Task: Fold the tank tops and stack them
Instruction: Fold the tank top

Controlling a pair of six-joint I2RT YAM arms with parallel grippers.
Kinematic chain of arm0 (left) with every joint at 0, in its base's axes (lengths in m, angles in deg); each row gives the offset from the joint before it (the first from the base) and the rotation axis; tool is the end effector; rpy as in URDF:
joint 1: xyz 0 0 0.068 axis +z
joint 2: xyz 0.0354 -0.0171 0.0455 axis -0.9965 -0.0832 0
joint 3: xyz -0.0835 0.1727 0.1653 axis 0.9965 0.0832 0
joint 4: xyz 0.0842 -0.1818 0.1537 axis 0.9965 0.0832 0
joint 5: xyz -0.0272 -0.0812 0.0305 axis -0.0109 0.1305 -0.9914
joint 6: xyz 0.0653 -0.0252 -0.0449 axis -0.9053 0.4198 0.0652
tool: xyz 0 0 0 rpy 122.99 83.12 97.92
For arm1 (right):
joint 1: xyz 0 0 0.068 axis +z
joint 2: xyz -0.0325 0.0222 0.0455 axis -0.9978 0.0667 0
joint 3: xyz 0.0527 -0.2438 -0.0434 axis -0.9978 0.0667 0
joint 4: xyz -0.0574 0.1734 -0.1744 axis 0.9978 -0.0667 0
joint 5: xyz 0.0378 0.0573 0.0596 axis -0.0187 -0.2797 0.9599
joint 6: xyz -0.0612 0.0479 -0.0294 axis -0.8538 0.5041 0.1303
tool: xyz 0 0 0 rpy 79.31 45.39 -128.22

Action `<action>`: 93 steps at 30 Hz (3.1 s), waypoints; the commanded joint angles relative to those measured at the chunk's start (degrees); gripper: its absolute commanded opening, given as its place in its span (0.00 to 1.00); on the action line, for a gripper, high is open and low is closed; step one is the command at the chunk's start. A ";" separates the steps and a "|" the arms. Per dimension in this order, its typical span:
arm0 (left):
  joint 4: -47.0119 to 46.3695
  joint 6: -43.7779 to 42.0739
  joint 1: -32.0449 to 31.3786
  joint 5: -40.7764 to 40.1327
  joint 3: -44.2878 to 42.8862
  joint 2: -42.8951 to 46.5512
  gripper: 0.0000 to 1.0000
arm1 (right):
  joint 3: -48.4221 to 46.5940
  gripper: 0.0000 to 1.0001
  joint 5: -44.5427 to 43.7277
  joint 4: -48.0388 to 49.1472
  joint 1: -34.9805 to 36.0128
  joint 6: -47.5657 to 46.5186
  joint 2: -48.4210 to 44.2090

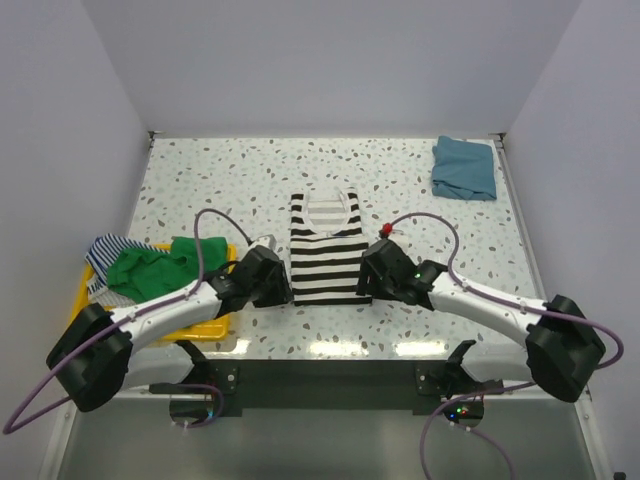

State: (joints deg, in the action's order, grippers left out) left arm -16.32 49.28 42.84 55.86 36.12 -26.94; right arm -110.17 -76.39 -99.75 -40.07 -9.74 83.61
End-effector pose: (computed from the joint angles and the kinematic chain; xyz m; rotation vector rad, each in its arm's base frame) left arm 0.1831 -0.1599 0.1250 -0.2051 2.5981 -0.5392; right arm 0.1918 0.1739 0.1456 0.1552 2.5509 0.3460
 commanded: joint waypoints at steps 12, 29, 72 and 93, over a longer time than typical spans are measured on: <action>-13.94 7.52 4.25 11.64 12.02 4.96 0.52 | 9.77 0.63 5.64 4.93 -1.98 6.33 -3.91; -29.41 16.57 6.70 15.07 23.27 9.01 0.51 | 14.52 0.53 6.44 10.39 -4.71 10.90 -7.69; -18.21 8.77 3.46 11.57 14.15 -2.96 0.00 | 13.91 0.00 7.76 9.70 -3.57 5.02 -5.48; 12.32 6.13 -2.35 4.45 -2.45 18.86 0.00 | -3.75 0.00 -7.70 -14.74 13.92 6.26 -16.13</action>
State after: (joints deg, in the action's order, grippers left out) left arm -5.41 58.09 40.10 63.51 39.16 -6.19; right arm -109.45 -78.12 -109.49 -26.13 -1.39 65.60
